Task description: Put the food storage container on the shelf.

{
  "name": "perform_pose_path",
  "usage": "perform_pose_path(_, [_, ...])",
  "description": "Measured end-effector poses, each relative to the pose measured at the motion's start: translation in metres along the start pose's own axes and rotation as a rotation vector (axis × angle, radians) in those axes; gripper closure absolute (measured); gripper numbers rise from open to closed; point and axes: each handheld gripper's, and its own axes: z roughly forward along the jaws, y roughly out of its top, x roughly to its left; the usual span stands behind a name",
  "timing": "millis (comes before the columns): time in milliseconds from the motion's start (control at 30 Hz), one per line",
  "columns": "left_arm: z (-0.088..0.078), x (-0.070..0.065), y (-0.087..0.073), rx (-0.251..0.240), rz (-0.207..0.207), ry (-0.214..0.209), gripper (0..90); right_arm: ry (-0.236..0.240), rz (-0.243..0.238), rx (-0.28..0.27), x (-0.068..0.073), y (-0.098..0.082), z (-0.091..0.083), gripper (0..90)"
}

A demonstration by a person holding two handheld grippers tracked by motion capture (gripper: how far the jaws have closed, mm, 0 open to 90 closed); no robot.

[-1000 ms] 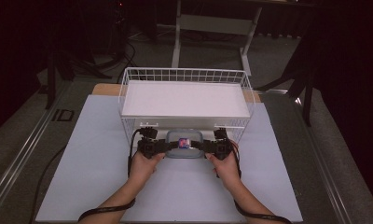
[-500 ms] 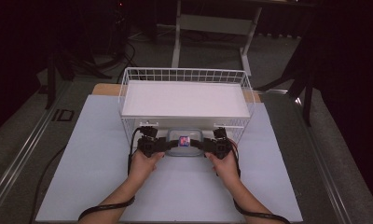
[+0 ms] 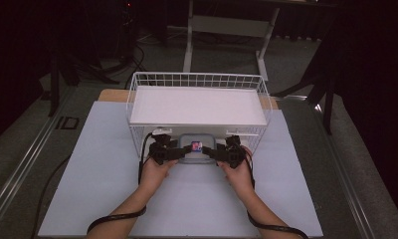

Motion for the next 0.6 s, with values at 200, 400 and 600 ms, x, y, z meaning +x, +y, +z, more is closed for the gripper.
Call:
perform_pose_path(200, [0.005, 0.007, 0.002, -0.025, 0.004, 0.001, 33.0, -0.041, 0.011, 0.013, 0.003, 0.005, 0.000, 33.7])
perform_pose_path(400, [0.003, 0.000, 0.004, -0.054, 0.108, 0.046, 33.2, -0.073, -0.068, -0.039, 0.005, 0.003, 0.000, 33.5])
perform_pose_path(600, [-0.010, -0.010, 0.000, -0.072, 0.066, 0.027, 33.4, -0.065, -0.098, -0.054, 0.008, -0.001, -0.009, 33.5])
